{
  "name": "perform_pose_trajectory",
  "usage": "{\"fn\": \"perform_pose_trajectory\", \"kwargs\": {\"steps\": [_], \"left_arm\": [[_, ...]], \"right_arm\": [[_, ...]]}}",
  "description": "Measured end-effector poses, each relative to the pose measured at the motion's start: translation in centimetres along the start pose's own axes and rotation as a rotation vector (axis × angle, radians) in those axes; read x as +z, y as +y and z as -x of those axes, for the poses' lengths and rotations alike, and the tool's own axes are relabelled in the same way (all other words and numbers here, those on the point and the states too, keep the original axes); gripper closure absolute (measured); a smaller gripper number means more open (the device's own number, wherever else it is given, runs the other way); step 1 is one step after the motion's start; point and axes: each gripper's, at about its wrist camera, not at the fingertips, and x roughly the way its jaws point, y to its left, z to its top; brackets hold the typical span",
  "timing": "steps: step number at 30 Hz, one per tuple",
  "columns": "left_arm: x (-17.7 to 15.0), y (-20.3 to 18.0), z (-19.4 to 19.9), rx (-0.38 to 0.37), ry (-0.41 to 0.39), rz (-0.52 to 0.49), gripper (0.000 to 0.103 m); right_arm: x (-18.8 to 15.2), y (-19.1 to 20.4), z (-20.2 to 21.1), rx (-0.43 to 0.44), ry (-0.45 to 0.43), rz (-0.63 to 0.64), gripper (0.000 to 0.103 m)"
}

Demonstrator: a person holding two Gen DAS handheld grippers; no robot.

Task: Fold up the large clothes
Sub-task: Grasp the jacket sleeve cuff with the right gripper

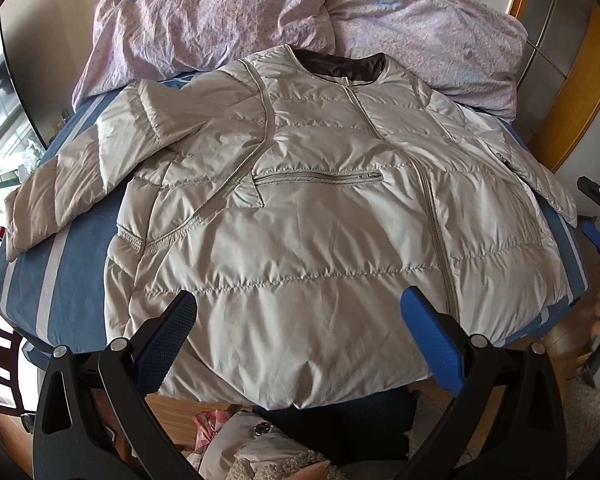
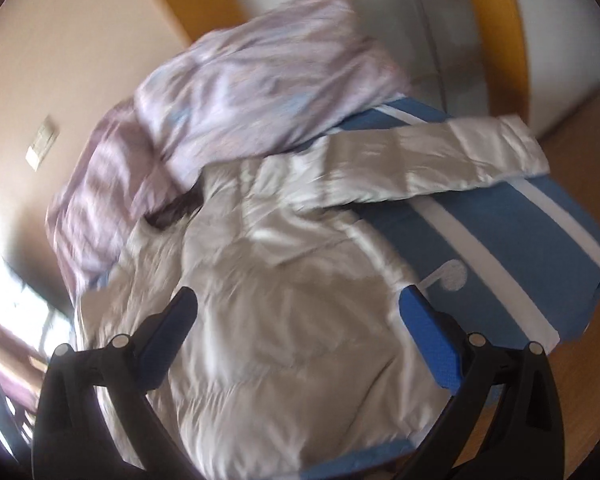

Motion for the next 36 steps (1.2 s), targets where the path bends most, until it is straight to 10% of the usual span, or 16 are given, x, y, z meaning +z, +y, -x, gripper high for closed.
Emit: {"fn": "perform_pose_trajectory", "kwargs": {"steps": [8, 19, 27, 36], "left_arm": [[3.0, 0.9, -2.3, -0.072, 0.043, -0.009, 0.001], [5.2, 2.0, -4.0, -0.131, 0.016, -0.001, 0.001], [6.0, 4.2, -4.1, -0.089, -0.076, 0.053, 0.001], [6.4, 8.0, -3.6, -0.063, -0.193, 0.143, 0.001]], "right_arm": [[6.1, -10.4, -5.8, -0.025, 0.022, -0.413, 0.009], [9.0, -18.1, -11.0, -0.055, 0.005, -0.747, 0.047], [10.6, -19.4, -11.5, -0.185, -0.085, -0.744, 0.077], [14.3, -13.5, -10.1, -0.414, -0.198, -0.395, 0.095]]}}
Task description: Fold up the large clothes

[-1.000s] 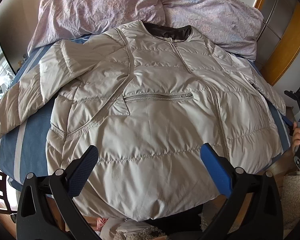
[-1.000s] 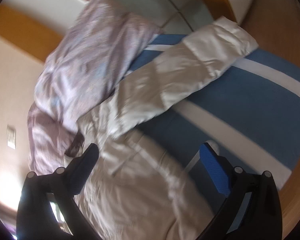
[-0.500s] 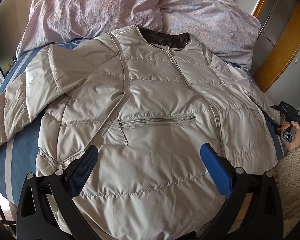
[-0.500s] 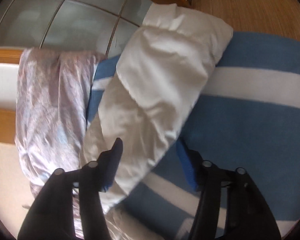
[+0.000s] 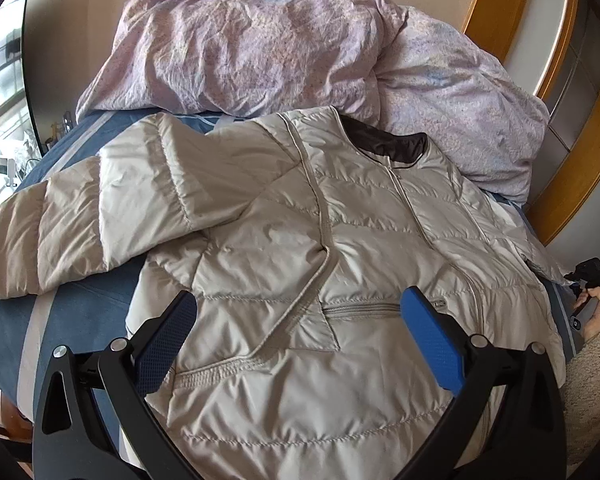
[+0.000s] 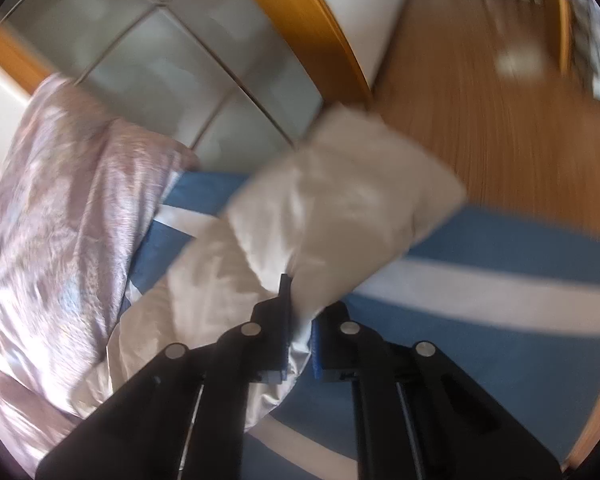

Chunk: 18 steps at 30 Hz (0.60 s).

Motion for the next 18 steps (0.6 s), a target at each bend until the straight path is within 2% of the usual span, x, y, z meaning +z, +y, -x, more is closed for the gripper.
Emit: {"fn": "perform_pose_trajectory", "kwargs": {"steps": [5, 9, 10, 14, 16, 18], "left_arm": [[0.5, 2.9, 0.6, -0.005, -0.036, 0.081, 0.001], [0.7, 5.6, 1.1, 0.012, -0.066, 0.154, 0.001], [0.8, 6.2, 1.4, 0.026, -0.082, 0.167, 0.001], [0.7, 8.5, 3.2, 0.059, -0.211, 0.195, 0.001], [0.7, 9.4, 3.9, 0.088, -0.238, 0.207, 0.001], [0.9, 10.5, 4.3, 0.096, -0.237, 0.229, 0.001]], "right_arm": [[-0.1, 6.8, 5.5, 0.012, -0.201, 0.253, 0.096], [-2.6, 13.2, 9.9, 0.108, -0.325, 0.464, 0.096], [-3.9, 15.2, 11.2, 0.156, -0.352, 0.533, 0.096], [-9.2, 21.3, 14.7, 0.341, -0.373, 0.740, 0.096], [-13.1, 24.1, 15.9, 0.452, -0.339, 0.850, 0.097], [-16.5, 26.2, 16.4, 0.526, -0.291, 0.931, 0.097]]}}
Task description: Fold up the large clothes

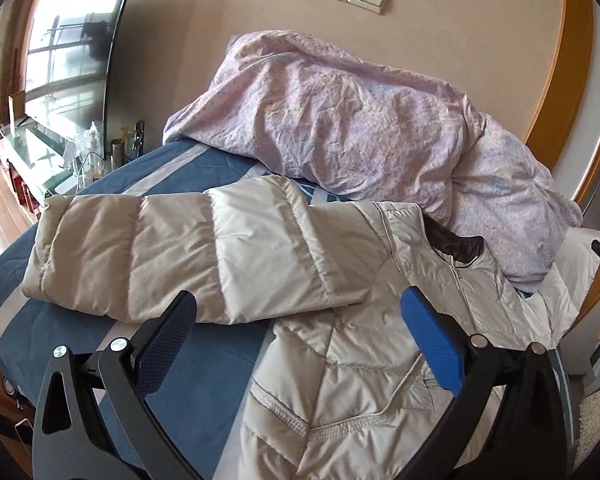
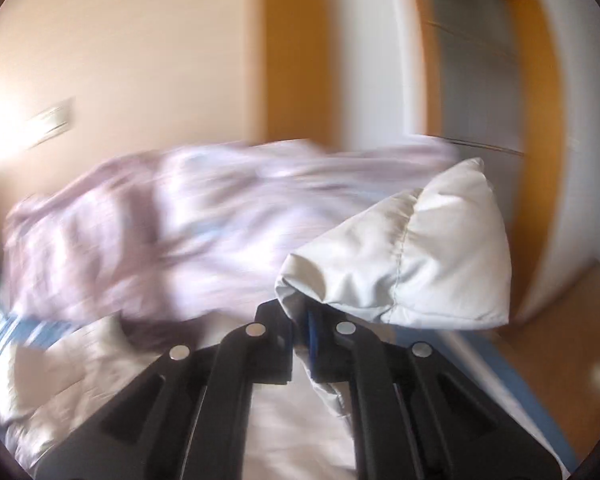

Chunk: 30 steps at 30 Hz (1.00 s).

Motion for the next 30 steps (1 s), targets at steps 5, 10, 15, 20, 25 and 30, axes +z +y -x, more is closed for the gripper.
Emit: {"fn": "perform_pose_trajectory", "kwargs": {"steps": [5, 10, 15, 20, 25, 30], "left_arm": [[0.3, 3.1, 0.2, 0.031, 0.016, 0.079, 0.001], [0.3, 5.7, 0.6, 0.075, -0.002, 0.117, 0.001], [0.4, 8.1, 0.7, 0.073, -0.014, 0.186, 0.001], [0.2, 10.2, 0.4, 0.009, -0.005, 0.292, 0.001], [-0.4, 11.7, 0.7, 0.004, 0.001, 0.366, 0.001], [-1.1, 14.0, 0.2, 0.010, 0.033, 0.492, 0.001]], "right_arm": [[-3.7, 9.7, -2.7, 0.166, 0.150, 0.166, 0.097], [-9.7, 15.1, -5.2, 0.219, 0.369, 0.336, 0.090], [-13.3, 18.3, -3.9, 0.313, 0.451, 0.479, 0.064], [-10.2, 17.4, -2.6, 0.408, 0.400, 0.274, 0.063], [-9.9, 17.4, -6.8, 0.235, 0.466, 0.203, 0.064], [-14.2, 21.3, -9.1, 0.134, 0.594, 0.440, 0.066]]}}
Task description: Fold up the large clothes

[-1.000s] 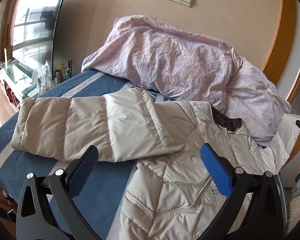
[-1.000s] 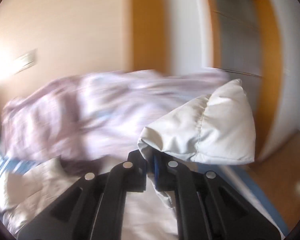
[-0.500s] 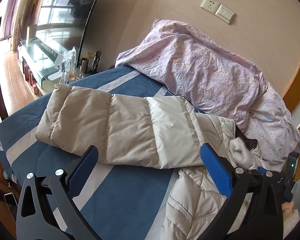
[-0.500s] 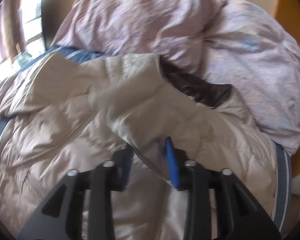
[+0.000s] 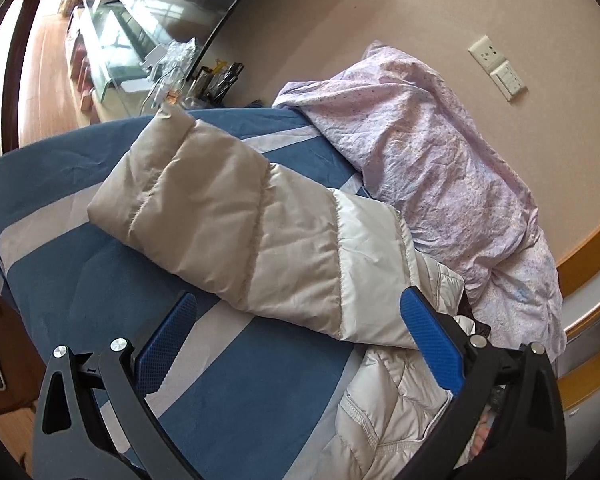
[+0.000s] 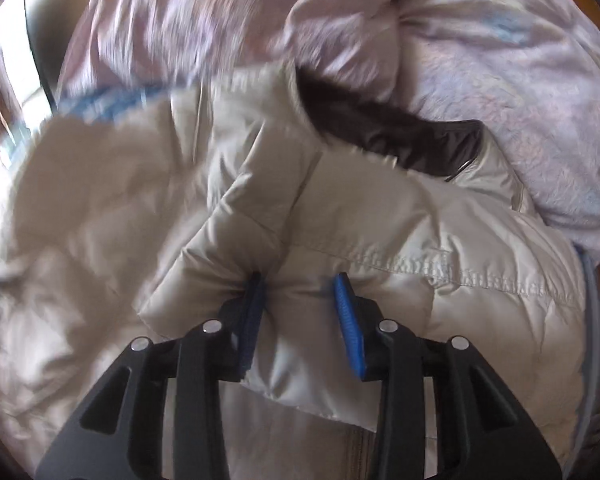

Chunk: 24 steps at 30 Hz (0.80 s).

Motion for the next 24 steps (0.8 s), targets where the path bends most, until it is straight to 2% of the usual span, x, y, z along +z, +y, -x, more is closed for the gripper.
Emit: {"fn": "perform_pose_trajectory", "kwargs": {"steps": [2, 5, 7, 8, 14, 22, 24], "left_arm": [[0.2, 1.3, -0.4, -0.005, 0.020, 0.071, 0.002], [0.5, 2.8, -0.9, 0.004, 0.031, 0.154, 0.008], [0.7, 3.6, -1.3, 0.008, 0.039, 0.208, 0.010], [0.8, 4.0, -1.5, 0.010, 0.042, 0.236, 0.012], [1.2, 6.1, -2.9, 0.024, 0.062, 0.369, 0.021], [2.2, 8.3, -3.6, -0.027, -0.017, 0.521, 0.031], [2.3, 8.7, -3.8, -0.032, -0.030, 0.547, 0.044]], "right_arm": [[0.2, -0.1, 0.4, 0.018, 0.012, -0.023, 0.067], [-0.1, -2.2, 1.4, 0.124, 0.018, -0.153, 0.064], [-1.0, -3.4, 2.6, 0.200, -0.005, -0.219, 0.052], [-1.4, -3.8, 3.3, 0.223, -0.017, -0.232, 0.051], [-2.7, -6.0, 6.5, 0.291, -0.078, -0.280, 0.047], [-4.1, -7.9, 9.2, 0.338, -0.124, -0.311, 0.044], [-4.4, -8.1, 9.4, 0.343, -0.130, -0.311, 0.044]]}}
